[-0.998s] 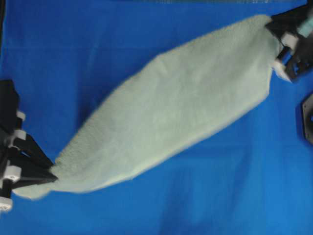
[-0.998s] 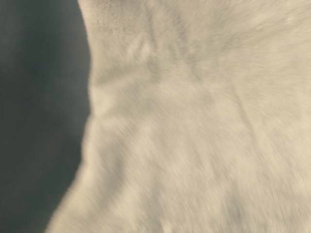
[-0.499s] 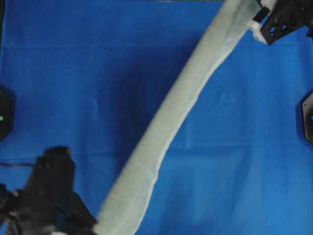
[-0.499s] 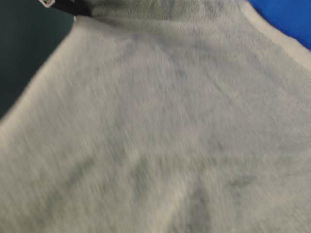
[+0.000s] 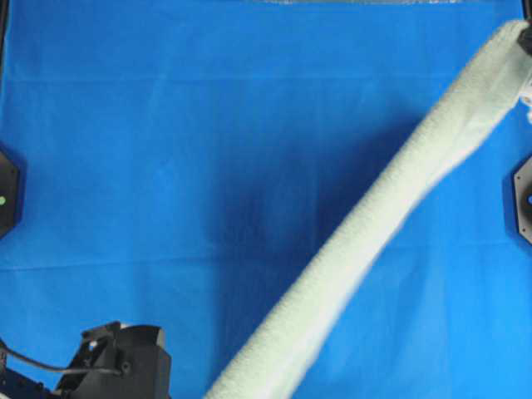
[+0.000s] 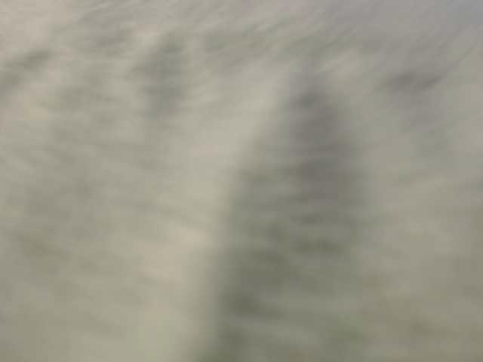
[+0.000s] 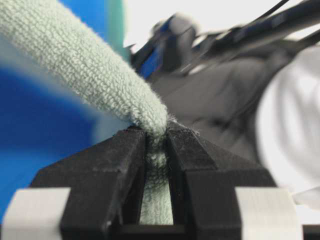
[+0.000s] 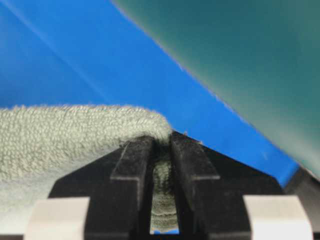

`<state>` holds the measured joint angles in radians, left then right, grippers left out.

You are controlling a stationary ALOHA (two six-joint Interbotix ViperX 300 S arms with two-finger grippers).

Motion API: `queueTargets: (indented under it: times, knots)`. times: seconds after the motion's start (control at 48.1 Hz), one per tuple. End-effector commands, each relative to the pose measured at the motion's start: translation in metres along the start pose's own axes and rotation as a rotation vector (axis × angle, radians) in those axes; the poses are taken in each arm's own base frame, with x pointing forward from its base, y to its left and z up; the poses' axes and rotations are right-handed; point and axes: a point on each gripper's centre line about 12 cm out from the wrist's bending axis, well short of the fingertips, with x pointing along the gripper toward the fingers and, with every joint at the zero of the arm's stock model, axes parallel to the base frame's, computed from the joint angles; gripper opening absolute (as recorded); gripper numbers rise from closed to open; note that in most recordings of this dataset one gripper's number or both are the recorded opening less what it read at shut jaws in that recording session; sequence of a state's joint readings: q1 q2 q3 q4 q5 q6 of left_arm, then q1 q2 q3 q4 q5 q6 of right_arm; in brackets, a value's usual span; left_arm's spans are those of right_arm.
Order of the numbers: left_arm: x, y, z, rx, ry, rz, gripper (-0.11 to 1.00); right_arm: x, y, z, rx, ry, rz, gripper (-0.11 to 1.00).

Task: Fold a bath towel.

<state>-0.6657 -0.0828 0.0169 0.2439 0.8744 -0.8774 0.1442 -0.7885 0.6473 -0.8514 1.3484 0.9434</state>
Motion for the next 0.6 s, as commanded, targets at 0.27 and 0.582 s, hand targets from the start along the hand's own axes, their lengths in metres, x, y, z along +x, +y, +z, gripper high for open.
queueTargets:
  times: [0.27,0.582]
  knots:
    - [0.007,0.128,-0.063,-0.076,0.177,0.319,0.11,0.108,0.033,0.0,-0.091,0.077,-0.1,0.15]
    - [-0.001,0.236,-0.14,-0.204,0.208,0.441,0.11,0.229,0.035,0.011,-0.027,0.038,0.097,0.15]
